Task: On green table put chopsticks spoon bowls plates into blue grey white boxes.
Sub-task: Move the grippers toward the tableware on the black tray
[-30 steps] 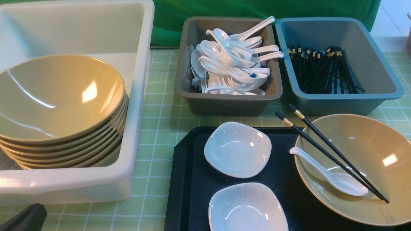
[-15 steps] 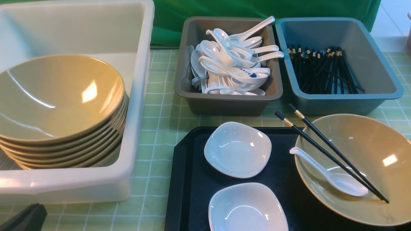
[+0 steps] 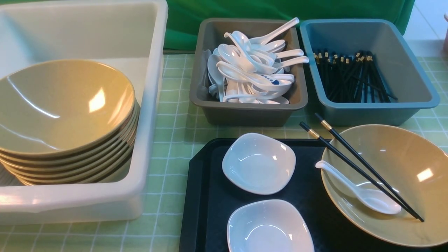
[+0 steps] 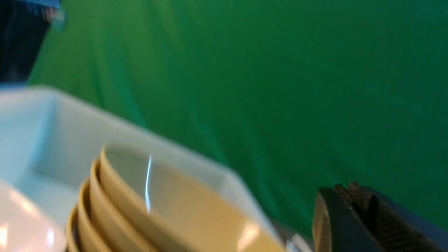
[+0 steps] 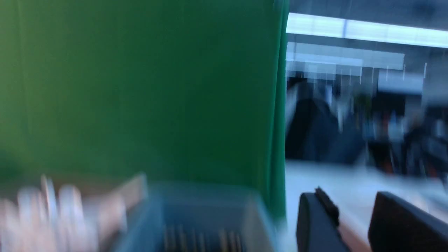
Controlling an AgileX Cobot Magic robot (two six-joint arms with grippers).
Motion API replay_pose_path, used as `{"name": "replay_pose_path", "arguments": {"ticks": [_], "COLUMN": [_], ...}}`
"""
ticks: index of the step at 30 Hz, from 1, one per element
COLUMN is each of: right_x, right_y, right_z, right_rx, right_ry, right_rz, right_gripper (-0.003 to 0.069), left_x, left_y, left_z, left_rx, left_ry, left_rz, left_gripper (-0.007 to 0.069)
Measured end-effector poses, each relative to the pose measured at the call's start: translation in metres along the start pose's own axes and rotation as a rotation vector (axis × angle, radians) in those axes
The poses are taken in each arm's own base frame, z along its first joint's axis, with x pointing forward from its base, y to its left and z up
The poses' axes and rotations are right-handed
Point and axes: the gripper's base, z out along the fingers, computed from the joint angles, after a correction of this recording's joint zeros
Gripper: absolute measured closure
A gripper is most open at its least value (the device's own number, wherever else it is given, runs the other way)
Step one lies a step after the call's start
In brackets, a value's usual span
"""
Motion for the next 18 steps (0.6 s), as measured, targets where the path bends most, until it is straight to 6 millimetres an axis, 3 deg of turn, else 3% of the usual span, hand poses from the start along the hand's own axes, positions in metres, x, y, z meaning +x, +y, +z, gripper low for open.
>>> {"name": "replay_pose_path", "arguments": {"ticks": [3, 7, 8, 9, 11, 14, 18], "right_x": [-0.013, -0.038, -0.066, -0.078, -0.121, -0.166, -0.173], "right_y": [0.000, -0.001, -0.002, -0.002, -0.002, 0.001, 0.008], "right_z": [-0.001, 0.004, 0.013, 0.015, 0.036, 0.066, 0.114], "right_rx": [-0.004, -0.001, 0.007, 0.008, 0.012, 0.001, -0.009], "right_ry": [-0.141, -0.202, -0.221, -0.240, -0.235, -0.154, 0.184], "right_rz": [0.045, 0.173, 0.253, 0.277, 0.366, 0.383, 0.272], "right_gripper": [0.0423, 0.0423, 0.0423, 0.0423, 0.0423, 0.0423, 0.0423], "left_x": [-0.010, -0.052, -0.082, -0.084, -0.122, -0.146, -0.134], "left_y": [-0.002, -0.021, -0.035, -0.036, -0.054, -0.071, -0.077], "left_z": [0.000, 0.003, 0.006, 0.007, 0.019, 0.047, 0.093], "left_rx": [0.011, 0.070, 0.102, 0.103, 0.127, 0.118, 0.049], "left_ry": [-0.089, -0.202, -0.255, -0.254, -0.275, -0.157, 0.198], "left_rz": [-0.017, -0.016, -0.004, -0.003, -0.010, -0.005, 0.035], "left_gripper": [0.0626, 0.0626, 0.0626, 0.0626, 0.0626, 0.0626, 0.0626]}}
